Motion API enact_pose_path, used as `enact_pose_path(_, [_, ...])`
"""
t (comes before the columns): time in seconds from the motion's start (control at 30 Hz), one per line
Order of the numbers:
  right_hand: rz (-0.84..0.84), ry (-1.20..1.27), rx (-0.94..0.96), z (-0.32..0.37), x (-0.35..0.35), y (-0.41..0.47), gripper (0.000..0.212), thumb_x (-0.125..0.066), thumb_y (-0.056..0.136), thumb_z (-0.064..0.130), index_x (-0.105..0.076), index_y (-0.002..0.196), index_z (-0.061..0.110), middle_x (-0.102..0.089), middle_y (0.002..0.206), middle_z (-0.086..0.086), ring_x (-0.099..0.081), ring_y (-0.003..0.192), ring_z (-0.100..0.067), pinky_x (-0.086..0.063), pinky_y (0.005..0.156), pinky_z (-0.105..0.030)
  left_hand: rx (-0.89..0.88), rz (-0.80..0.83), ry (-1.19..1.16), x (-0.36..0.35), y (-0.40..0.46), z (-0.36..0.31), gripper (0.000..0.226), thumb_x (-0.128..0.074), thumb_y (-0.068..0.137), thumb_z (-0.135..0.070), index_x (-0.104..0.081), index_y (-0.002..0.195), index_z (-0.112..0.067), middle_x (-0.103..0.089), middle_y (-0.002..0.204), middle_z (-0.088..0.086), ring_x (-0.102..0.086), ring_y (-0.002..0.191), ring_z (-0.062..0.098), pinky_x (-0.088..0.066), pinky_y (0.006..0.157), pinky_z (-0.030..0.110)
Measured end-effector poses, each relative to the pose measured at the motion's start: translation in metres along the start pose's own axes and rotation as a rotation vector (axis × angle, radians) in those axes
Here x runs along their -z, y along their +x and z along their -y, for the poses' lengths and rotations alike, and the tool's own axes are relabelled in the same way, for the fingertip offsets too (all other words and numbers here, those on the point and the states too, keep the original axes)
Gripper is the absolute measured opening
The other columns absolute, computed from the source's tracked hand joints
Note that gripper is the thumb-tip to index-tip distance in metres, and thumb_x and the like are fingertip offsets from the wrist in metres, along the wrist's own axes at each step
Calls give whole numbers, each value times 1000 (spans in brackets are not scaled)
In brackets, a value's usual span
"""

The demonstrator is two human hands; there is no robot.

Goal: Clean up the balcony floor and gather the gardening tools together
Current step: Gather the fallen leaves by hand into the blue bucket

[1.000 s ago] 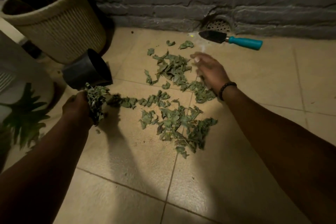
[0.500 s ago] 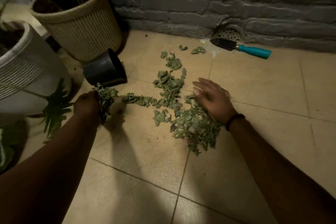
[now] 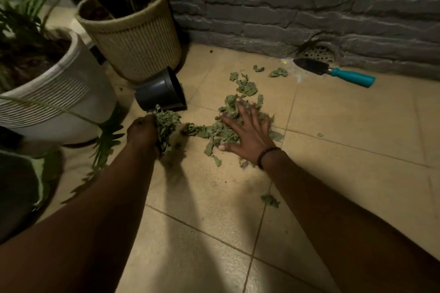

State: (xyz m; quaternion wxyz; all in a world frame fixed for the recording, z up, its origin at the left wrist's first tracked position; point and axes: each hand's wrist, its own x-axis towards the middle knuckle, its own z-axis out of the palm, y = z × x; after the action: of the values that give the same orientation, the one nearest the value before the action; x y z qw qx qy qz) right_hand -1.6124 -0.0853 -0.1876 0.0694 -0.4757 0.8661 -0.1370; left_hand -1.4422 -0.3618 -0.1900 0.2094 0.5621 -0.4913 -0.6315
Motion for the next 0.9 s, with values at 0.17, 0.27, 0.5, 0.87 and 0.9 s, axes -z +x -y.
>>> enact_pose_path(0.17, [-199,-41,7,6,-11,11,37,-58,94,31,-56,130,26,-46,139,-6,-36,125,-35,-38,99,-53,-23,44,-26,-16,-50,-17,57,-67,69,-47,-69,118,-17,-72,115,12,-71,102,32,-56,91,47])
enact_pose_path(0.27, [-357,194,-94,7,-13,8,31,-63,89,6,-63,119,13,-58,122,-10,-47,112,-30,-49,91,-44,-28,36,-58,-26,-67,-22,51,-61,79,-45,-66,121,-17,-72,114,11,-69,103,31,-55,92,47])
enact_pose_path(0.5, [-364,1693,-617,22,60,-10,45,-64,89,46,-61,128,23,-67,125,-2,-63,114,-24,-51,97,-50,-19,139,-111,-60,-105,-36,47,-59,89,-42,-63,126,-15,-74,112,11,-73,98,28,-59,87,46])
enact_pose_path(0.87, [-636,1175,-146,118,125,-24,5,-61,94,28,-62,99,29,-65,103,12,-60,99,-3,-51,83,-22,-36,460,-326,-102,-199,-74,45,-51,101,-35,-58,135,-7,-67,125,20,-68,108,36,-62,71,43])
enact_pose_path(0.9, [-638,1159,-158,120,124,-24,5,-60,94,29,-61,97,33,-63,105,10,-58,100,-4,-48,81,-21,-38,483,-337,-104,-209,-80,44,-49,101,-33,-60,134,-6,-67,125,21,-69,107,35,-63,72,42])
